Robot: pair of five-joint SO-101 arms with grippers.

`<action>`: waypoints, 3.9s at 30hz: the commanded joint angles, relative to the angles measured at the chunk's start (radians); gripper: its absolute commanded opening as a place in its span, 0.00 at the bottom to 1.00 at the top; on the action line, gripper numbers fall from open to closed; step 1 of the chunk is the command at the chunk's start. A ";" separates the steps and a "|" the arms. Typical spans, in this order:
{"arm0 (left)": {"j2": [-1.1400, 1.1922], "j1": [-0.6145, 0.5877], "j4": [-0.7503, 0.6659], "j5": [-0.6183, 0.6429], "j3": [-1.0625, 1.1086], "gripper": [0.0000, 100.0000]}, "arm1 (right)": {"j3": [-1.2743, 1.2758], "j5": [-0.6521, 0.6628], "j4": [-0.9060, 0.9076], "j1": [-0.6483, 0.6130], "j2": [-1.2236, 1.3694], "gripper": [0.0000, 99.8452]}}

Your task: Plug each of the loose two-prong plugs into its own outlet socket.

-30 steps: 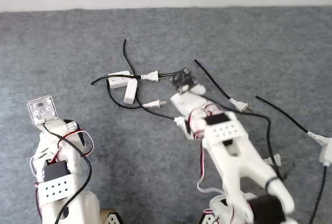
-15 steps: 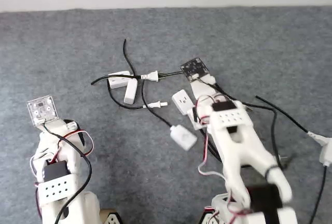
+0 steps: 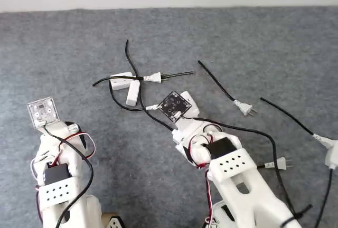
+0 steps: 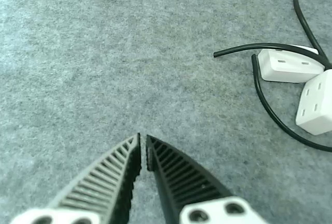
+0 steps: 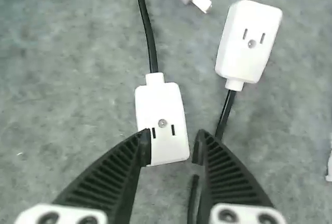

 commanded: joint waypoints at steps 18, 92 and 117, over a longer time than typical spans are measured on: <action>-0.009 0.003 -0.008 -0.008 -0.033 0.02 | -0.276 0.040 0.033 0.048 0.455 0.06; -0.009 0.008 -0.031 -0.008 -0.038 0.02 | -0.150 0.026 -0.130 -0.074 0.300 0.01; -0.009 0.008 -0.029 -0.008 -0.035 0.02 | -0.654 -0.008 -0.170 -0.163 0.820 0.01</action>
